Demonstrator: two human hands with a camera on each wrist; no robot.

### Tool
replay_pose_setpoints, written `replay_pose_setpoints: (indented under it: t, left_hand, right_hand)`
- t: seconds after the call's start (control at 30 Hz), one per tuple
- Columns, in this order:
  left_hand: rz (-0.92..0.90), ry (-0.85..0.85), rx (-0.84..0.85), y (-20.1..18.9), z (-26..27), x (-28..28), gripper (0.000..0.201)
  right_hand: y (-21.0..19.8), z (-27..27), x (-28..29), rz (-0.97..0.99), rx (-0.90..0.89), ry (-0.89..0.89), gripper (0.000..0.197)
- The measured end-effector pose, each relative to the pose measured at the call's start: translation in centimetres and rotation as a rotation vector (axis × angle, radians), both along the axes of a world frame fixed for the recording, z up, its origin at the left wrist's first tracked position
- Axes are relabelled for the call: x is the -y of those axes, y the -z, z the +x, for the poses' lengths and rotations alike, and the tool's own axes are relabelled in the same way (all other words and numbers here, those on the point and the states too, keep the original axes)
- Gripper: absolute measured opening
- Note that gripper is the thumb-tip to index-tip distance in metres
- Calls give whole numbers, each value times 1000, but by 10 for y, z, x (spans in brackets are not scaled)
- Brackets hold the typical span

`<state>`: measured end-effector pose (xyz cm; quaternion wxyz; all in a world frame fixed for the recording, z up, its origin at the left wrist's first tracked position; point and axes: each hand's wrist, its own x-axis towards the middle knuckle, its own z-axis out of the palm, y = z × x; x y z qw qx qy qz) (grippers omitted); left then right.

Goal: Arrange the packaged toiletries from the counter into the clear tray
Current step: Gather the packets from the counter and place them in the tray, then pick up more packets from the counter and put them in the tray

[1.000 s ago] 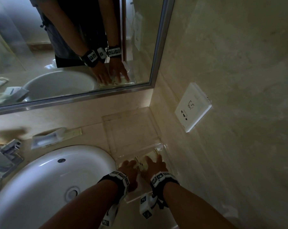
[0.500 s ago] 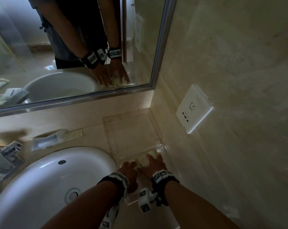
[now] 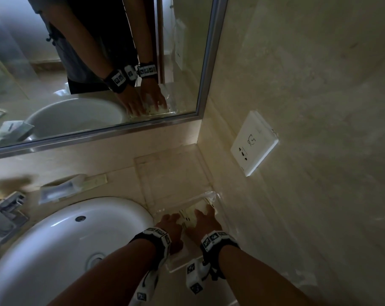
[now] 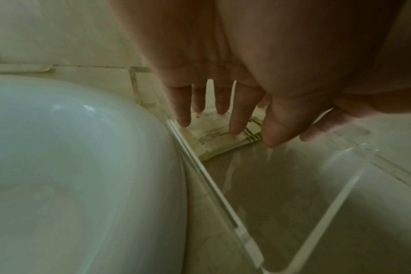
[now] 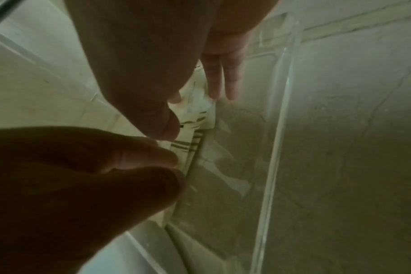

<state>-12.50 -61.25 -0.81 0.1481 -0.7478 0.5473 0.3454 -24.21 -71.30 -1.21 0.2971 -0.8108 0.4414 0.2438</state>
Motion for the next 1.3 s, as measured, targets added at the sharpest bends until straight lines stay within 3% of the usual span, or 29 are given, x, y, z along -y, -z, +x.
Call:
replay_pose_setpoints:
  t: [0.3, 0.43, 0.63, 0.93, 1.3]
  left_hand:
    - [-30, -11, -10, 0, 1, -4, 60]
    - [-57, -51, -11, -10, 7, -10, 60]
    - [-199, -270, -62, -49, 28, -36, 53]
    - [-250, -700, 80, -98, 73, -172, 31]
    - [-289, -1150, 197, -91, 65, -355, 12]
  right_hand:
    - [5, -1, -5, 4, 12, -58, 75]
    - [2, -7, -2, -3, -7, -87, 83]
    - [-24, -1, 3, -46, 83, -121, 80]
    - [-69, 81, -54, -45, 255, -312, 73]
    - [-78, 157, -196, 3, 349, -691, 65]
